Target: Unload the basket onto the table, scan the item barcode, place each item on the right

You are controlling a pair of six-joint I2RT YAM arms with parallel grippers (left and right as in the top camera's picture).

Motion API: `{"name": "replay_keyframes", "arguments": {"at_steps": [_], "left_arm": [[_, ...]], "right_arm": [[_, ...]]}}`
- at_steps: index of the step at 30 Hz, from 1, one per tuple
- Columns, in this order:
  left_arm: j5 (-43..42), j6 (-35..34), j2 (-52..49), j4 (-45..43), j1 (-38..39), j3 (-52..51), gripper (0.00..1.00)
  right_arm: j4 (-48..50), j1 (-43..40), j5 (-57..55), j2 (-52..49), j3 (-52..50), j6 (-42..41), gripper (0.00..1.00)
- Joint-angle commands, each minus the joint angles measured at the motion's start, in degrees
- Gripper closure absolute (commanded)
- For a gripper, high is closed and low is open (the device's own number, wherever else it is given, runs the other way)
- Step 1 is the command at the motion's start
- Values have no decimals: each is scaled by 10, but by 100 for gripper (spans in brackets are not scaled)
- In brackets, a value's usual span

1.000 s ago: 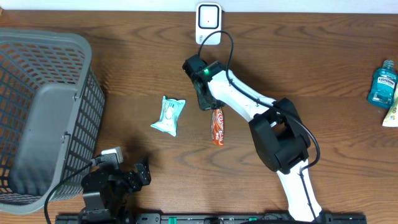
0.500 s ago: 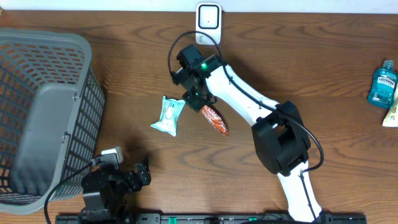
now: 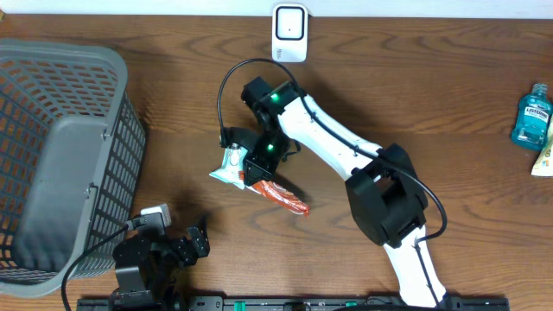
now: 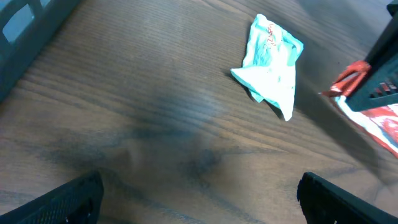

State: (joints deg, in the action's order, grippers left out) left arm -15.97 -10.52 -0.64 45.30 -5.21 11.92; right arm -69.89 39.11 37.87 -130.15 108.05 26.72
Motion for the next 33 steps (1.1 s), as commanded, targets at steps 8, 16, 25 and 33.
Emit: {"name": "replay_keyframes", "arguments": {"at_steps": [8, 16, 25, 33], "left_arm": [[0, -1, 2, 39, -2, -3, 2], [0, -1, 2, 39, -2, -3, 2], [0, -1, 2, 39, -2, -3, 2], [0, -1, 2, 39, -2, -3, 2]], "right_arm": [[-7, -30, 253, 20, 11, 54, 99], [-5, -35, 275, 20, 11, 23, 99], [-3, -34, 337, 20, 11, 12, 99], [26, -39, 350, 20, 11, -79, 99]]}}
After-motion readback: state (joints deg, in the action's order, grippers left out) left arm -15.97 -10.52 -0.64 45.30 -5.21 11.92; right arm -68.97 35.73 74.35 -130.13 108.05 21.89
